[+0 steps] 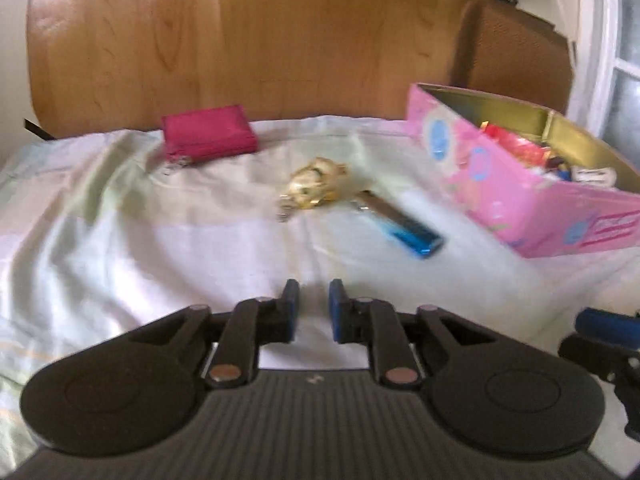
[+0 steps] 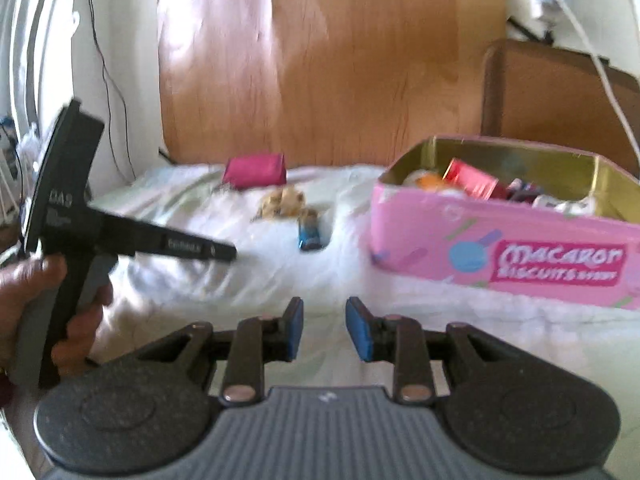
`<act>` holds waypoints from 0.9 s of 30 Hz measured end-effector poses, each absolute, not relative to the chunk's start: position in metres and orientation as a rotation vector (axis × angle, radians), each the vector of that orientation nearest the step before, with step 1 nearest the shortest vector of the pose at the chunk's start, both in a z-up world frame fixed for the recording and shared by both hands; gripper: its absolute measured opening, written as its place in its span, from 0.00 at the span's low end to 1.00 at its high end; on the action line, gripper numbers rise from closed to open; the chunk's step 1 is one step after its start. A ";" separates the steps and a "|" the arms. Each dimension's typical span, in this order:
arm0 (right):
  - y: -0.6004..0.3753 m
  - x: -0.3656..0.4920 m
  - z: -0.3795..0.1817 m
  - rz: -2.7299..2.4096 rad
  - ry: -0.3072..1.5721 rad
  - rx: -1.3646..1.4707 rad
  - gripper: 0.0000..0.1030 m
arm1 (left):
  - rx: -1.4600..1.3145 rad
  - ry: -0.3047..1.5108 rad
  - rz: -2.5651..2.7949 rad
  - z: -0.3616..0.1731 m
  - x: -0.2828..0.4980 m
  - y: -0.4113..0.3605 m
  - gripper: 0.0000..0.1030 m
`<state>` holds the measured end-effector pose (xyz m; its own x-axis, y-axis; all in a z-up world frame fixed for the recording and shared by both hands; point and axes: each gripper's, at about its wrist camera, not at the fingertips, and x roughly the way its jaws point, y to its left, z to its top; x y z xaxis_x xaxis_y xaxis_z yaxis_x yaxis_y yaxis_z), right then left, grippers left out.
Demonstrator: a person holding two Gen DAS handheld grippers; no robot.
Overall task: Organize rigid objects
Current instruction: 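Move the right gripper back toward the blue lighter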
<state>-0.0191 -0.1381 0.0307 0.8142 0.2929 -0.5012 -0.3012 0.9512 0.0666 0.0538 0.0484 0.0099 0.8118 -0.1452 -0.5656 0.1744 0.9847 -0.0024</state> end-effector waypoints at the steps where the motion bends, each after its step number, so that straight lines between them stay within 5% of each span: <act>1: -0.137 -0.017 0.031 0.318 0.542 -0.019 0.25 | 0.042 0.597 -0.175 0.010 0.054 0.051 0.25; 27: -0.067 0.070 0.023 0.369 0.605 -0.217 0.27 | -0.166 0.595 -0.266 0.008 0.068 0.088 0.26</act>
